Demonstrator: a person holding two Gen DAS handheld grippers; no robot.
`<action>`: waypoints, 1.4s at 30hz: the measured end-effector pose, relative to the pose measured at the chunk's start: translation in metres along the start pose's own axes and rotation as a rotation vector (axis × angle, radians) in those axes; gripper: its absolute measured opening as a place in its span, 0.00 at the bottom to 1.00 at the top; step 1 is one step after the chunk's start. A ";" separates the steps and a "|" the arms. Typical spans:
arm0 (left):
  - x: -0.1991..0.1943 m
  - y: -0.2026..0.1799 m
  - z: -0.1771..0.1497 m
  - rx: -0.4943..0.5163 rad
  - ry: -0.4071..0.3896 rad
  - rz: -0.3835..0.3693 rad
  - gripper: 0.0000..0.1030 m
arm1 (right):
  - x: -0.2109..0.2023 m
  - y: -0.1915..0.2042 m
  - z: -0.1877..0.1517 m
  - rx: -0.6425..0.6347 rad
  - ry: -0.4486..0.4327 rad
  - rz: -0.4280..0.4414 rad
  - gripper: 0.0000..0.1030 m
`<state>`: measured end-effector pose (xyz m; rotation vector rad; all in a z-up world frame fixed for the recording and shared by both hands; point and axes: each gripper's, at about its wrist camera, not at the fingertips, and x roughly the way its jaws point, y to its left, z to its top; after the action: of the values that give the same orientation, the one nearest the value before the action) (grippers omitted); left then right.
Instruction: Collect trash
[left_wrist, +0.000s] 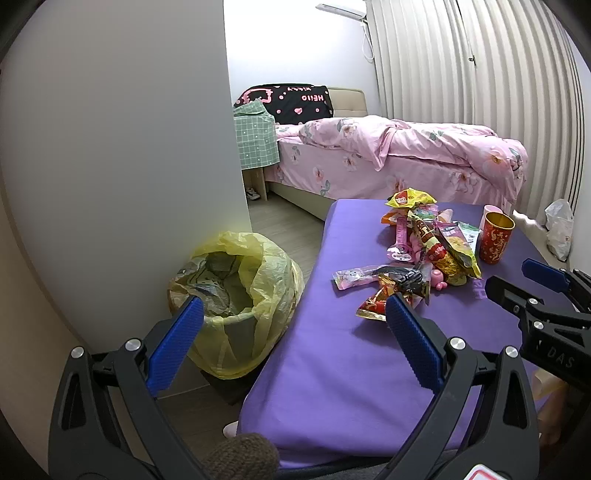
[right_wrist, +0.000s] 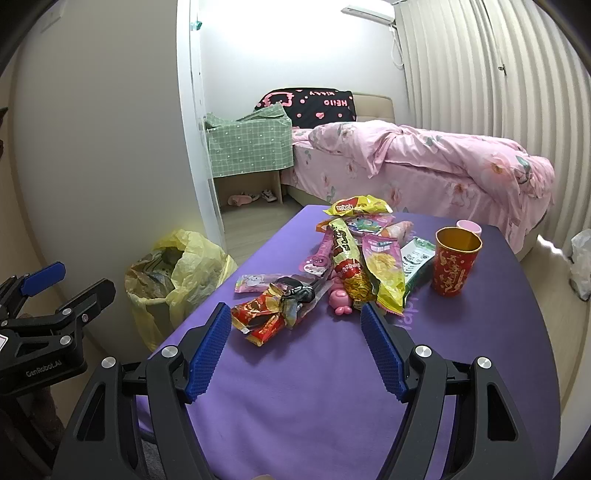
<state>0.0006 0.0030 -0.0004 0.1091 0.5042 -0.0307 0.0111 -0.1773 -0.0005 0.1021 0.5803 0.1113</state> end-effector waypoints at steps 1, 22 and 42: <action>0.000 -0.002 -0.001 0.003 -0.002 -0.001 0.91 | -0.002 -0.001 0.000 0.001 0.000 -0.001 0.67; -0.003 -0.006 0.001 0.013 -0.006 -0.019 0.91 | -0.004 0.000 -0.001 0.012 -0.006 -0.008 0.67; -0.003 -0.005 0.001 0.013 -0.004 -0.021 0.91 | -0.004 -0.001 -0.001 0.013 -0.007 -0.006 0.67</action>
<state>-0.0019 -0.0025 0.0009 0.1164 0.5014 -0.0542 0.0070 -0.1788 0.0005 0.1137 0.5743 0.1009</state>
